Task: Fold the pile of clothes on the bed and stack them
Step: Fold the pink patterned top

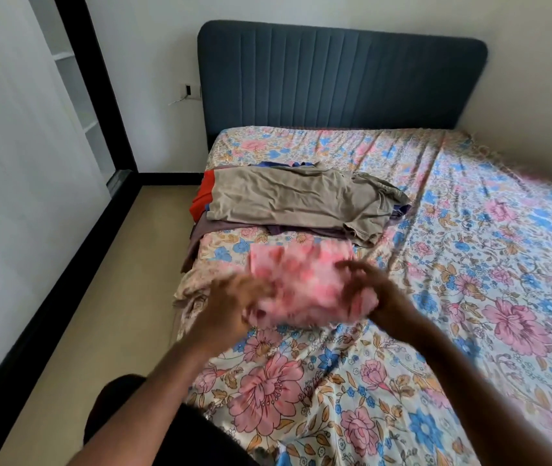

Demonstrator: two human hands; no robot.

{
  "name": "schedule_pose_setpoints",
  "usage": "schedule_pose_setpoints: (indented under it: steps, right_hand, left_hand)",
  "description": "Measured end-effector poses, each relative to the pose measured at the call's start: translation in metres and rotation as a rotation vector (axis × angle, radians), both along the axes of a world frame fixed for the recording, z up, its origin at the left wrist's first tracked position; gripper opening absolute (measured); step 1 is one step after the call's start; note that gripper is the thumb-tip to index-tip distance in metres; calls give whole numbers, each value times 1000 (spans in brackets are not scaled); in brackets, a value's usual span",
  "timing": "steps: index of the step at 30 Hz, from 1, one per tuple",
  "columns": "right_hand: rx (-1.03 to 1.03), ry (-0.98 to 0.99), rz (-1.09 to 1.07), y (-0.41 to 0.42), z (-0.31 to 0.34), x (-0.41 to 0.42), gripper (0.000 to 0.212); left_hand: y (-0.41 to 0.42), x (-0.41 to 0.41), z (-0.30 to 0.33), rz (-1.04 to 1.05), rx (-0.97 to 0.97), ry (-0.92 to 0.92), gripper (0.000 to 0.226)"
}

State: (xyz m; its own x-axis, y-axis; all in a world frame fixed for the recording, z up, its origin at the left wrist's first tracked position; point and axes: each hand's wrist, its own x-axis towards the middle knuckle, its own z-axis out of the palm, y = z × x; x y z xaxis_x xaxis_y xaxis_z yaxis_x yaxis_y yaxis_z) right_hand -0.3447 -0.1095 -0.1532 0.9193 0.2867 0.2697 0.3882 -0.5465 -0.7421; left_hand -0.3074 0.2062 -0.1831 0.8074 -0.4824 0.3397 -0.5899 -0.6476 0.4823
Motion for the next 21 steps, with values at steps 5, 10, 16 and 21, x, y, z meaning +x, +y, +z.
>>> schedule_pose_setpoints:
  steps: [5,10,16,21]
  right_hand:
    - [-191,348,-6,-36,-76,-45,47]
    - [184,199,-593,-16,-45,-23,41]
    - [111,495,-601,20,-54,22,74]
    - [-50,448,-688,34,-89,38,89]
  left_hand:
    - [13,-35,-62,-82,413,223,60]
    - [-3,-7,-39,270,-270,248,2]
    - [-57,22,-29,554,-252,751,62]
    - [-89,30,-41,750,-358,640,60]
